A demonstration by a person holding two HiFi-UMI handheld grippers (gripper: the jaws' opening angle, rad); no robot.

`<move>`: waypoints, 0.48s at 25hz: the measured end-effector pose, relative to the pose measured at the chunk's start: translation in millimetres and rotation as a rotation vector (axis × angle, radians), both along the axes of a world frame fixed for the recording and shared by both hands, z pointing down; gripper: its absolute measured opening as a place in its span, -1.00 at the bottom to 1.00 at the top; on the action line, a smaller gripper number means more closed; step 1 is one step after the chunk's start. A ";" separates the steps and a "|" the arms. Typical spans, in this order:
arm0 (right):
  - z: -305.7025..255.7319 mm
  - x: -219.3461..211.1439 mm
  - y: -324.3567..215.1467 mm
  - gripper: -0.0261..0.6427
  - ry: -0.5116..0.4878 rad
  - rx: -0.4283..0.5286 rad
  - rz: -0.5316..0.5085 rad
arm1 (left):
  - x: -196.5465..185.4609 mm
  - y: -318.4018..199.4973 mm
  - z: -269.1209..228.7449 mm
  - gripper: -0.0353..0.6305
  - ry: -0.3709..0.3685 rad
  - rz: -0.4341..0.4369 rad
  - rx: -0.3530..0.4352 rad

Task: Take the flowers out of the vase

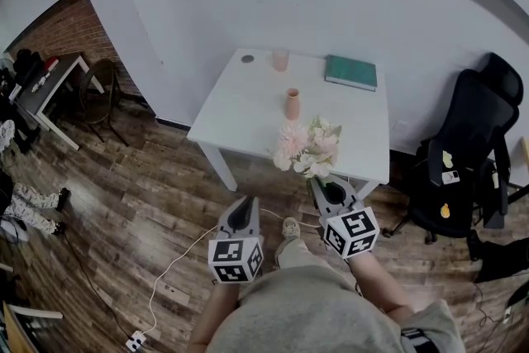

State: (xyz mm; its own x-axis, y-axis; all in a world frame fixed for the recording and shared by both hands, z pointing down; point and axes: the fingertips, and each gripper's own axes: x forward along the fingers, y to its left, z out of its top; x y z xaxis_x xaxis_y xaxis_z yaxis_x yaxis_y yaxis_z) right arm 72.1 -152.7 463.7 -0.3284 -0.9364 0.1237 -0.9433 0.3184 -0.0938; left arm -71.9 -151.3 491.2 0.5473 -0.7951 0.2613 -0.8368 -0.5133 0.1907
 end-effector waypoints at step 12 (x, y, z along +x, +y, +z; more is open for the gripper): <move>-1.1 -3.4 -0.3 -0.88 -0.008 0.005 0.000 | -2.6 0.1 0.7 -0.82 0.006 -0.004 -0.004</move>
